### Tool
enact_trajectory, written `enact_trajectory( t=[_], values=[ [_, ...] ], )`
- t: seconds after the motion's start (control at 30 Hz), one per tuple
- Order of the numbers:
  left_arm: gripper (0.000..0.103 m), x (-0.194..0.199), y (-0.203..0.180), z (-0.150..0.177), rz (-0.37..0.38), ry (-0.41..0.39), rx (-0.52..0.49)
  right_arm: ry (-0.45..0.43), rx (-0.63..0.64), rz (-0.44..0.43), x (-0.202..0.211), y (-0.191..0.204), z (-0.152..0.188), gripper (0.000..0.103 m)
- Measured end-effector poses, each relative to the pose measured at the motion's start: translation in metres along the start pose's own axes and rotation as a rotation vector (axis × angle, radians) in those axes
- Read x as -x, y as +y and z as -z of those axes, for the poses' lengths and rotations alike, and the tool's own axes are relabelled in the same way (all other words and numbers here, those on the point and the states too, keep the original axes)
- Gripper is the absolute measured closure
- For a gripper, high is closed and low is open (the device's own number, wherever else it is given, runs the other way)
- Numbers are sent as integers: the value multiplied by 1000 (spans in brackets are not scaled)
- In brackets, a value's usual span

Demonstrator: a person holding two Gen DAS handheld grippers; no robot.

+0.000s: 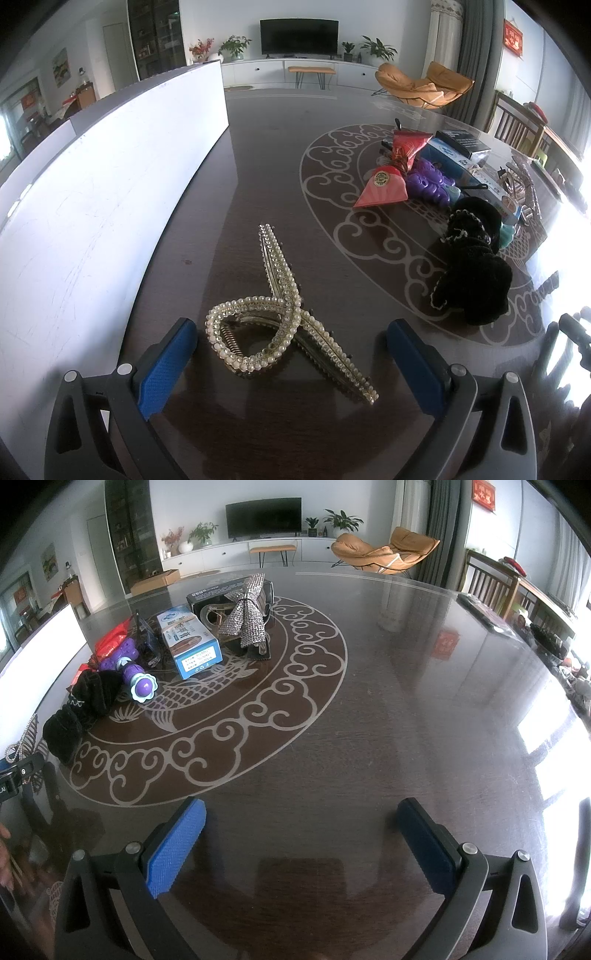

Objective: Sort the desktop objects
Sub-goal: 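Move the left tool down over the pearl hair clip, then grasp the pearl hair clip with the left tool while the right tool grasps a black velvet bag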

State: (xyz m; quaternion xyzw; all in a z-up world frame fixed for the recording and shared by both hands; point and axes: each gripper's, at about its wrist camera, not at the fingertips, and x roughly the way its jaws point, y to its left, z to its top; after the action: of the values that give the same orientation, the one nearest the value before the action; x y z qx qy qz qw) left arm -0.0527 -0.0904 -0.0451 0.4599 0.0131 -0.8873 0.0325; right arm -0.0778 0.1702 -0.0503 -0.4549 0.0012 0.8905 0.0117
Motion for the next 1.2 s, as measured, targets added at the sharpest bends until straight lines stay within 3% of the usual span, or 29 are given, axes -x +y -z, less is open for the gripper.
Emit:
enact_trajectory(
  t=[0.23,0.27,0.33,0.53,0.7,0.73,0.83,1.0,1.13,1.2],
  values=[
    [1,2,-3,1,31,11,-47,0,0,0,0,1,0,0],
    [6,4,-4,2,41,1,-55,0,0,0,0,0,0,0],
    [31,9,-9,4,73,-39,-100,0,0,0,0,1,0,0],
    [32,13,-8,6,169,-51,-136,0,0,0,0,0,0,0],
    [32,15,-12,10,156,-48,-162,-2,-2,-5,1,0,1,0],
    [32,16,-13,11,147,-48,-168,-12,-9,-34,4,-3,2,0],
    [32,15,-18,10,135,-46,-177,-131,-65,-239,27,-17,7,0],
    [32,14,-18,8,139,-46,-174,11,-110,-521,20,29,-3,0],
    [31,16,-15,13,135,-47,-188,49,-26,-569,19,105,-31,0],
    [32,19,-9,17,134,-47,-177,73,-3,-525,9,129,-45,0]
  ],
)
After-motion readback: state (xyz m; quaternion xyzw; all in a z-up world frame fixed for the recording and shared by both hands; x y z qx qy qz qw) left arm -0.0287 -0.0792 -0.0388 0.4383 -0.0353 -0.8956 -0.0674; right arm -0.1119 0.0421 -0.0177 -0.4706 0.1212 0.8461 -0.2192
